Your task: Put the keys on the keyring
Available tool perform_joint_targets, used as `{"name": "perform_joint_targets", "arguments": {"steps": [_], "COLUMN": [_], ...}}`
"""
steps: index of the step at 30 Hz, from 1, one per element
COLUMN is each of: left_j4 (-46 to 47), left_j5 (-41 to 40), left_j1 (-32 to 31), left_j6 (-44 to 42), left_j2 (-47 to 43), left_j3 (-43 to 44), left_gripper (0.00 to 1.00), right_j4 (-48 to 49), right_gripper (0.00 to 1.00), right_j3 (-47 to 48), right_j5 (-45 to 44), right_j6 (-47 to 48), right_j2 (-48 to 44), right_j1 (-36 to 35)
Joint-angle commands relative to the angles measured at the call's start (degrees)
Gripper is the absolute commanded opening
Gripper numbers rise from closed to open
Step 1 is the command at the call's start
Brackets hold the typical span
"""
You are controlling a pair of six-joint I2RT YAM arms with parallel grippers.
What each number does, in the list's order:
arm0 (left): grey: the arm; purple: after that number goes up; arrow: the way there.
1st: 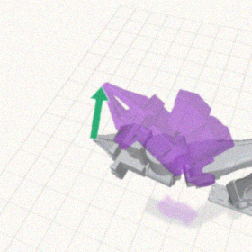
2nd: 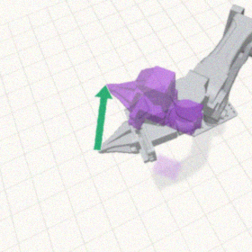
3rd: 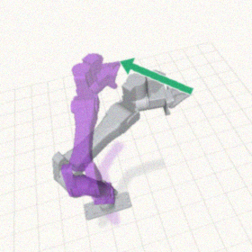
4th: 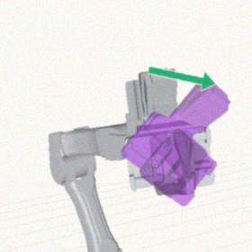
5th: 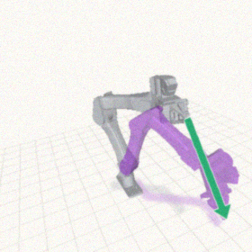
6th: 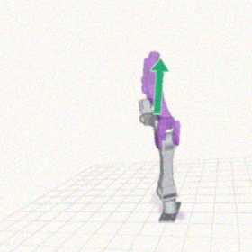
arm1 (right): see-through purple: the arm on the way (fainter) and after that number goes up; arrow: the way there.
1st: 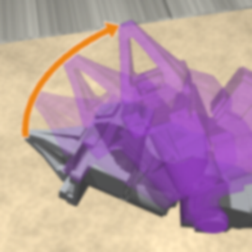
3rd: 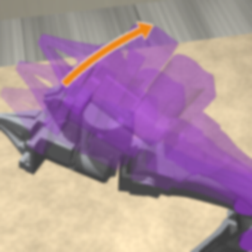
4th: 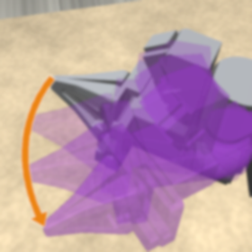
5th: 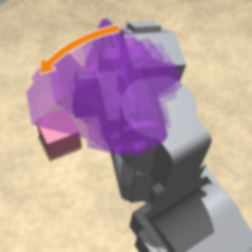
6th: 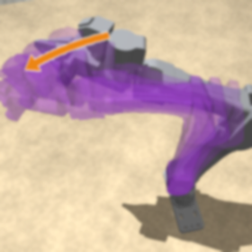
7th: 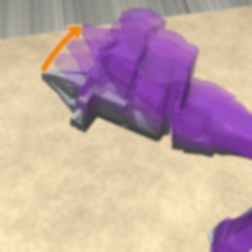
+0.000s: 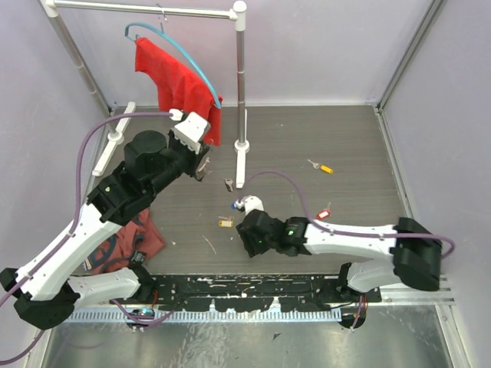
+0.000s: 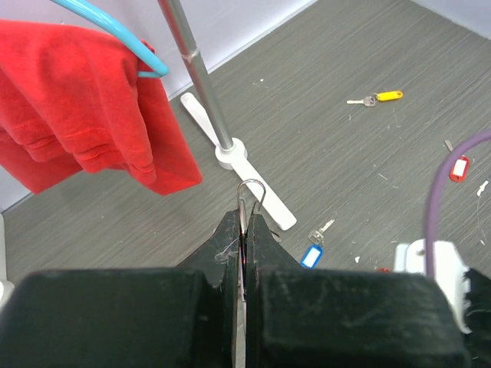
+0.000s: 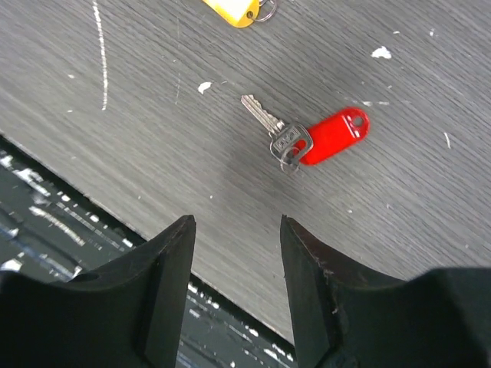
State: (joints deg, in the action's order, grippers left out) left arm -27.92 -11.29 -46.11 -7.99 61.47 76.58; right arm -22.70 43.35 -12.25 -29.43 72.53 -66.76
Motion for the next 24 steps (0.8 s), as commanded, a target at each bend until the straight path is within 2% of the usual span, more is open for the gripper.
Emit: {"name": "perform_joint_targets", "arguments": {"steps": [1,5,10,24], "left_j4": [0.0,-0.1,-0.1,0.9], "left_j5": [-0.2,-0.6,-0.4,0.5], "left_j1": [0.2,0.2,0.2,0.3], "left_j6": [1.2,1.1,1.0,0.7], "left_j2": [-2.1,-3.1,-3.1,-2.6], "left_j3": [-0.3,-0.4,-0.7,-0.6], "left_gripper": [0.00,0.00,0.00,0.00], "right_j4": [2.7,0.0,0.0,-2.9], "right_gripper": [0.52,0.50,0.44,0.34], "right_j3": [5.9,7.6,8.7,9.5], "right_j5": [-8.5,-12.0,-9.8,-12.6], "right_j6": [-0.8,-1.2,-0.7,-1.7], "right_j2": [7.1,11.6,15.2,19.6], "right_j1": [-1.9,-2.2,-2.3,-2.5]}}
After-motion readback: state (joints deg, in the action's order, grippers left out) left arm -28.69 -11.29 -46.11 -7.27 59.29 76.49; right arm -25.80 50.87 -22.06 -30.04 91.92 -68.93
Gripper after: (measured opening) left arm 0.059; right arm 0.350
